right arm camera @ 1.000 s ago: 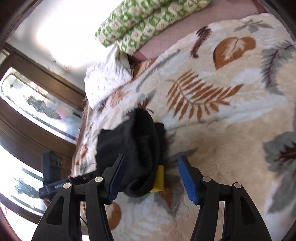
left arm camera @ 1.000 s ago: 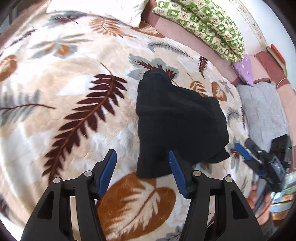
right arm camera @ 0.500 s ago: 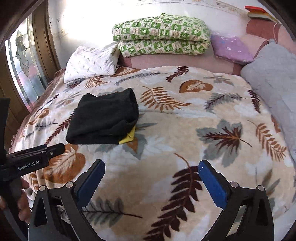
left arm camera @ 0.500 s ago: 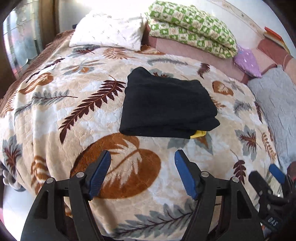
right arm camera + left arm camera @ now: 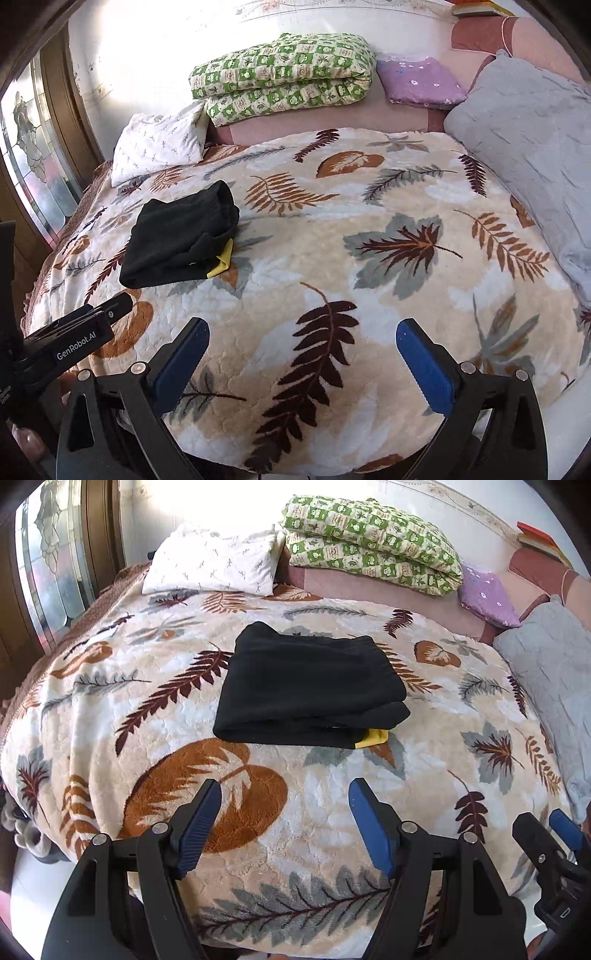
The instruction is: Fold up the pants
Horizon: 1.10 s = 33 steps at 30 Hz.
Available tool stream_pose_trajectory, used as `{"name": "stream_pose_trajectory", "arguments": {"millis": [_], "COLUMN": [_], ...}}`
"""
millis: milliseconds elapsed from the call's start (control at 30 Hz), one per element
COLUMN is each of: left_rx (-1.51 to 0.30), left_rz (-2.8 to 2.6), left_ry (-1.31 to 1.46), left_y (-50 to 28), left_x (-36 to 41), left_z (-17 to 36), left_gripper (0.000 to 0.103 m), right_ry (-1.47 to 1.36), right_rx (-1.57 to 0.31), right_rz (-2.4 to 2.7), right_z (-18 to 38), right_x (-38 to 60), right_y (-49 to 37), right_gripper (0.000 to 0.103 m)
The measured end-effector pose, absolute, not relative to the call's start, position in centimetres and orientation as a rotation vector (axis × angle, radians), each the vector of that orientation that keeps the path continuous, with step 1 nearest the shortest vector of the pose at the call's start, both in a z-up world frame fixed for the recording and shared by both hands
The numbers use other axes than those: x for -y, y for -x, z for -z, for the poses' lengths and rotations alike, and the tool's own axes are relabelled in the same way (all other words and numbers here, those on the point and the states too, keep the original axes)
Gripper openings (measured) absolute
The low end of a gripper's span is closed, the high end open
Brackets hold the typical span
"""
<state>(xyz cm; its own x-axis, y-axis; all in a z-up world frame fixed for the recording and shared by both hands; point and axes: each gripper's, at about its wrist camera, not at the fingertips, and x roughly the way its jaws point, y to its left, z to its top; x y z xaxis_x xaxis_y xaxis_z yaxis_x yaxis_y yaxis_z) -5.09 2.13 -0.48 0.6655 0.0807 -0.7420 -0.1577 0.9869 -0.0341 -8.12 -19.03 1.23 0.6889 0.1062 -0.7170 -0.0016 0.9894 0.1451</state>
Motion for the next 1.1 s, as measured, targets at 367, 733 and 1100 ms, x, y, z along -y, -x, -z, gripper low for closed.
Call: {"name": "stream_pose_trajectory", "arguments": {"millis": [367,733,1100], "left_rx": [-0.825,-0.838,-0.797], "left_rz": [-0.162,-0.156,-0.231], "left_ry": [0.069,0.045,0.090], "left_y": [5.1,5.0,5.6], "left_x": [-2.3,-2.1,-3.9], "left_z": [0.5,0.9,1.4], "left_gripper": [0.071,0.071,0.083], "right_ry": [-0.156,-0.158,-0.151], "right_rx": [-0.833,-0.844,-0.883], "right_rz": [-0.062,-0.056,-0.059], "right_z": [-0.5,-0.2,0.4], "right_x": [19.6,19.6,19.3], "right_y": [7.8,7.6,7.0], "right_gripper": [0.102,0.102,0.102]}}
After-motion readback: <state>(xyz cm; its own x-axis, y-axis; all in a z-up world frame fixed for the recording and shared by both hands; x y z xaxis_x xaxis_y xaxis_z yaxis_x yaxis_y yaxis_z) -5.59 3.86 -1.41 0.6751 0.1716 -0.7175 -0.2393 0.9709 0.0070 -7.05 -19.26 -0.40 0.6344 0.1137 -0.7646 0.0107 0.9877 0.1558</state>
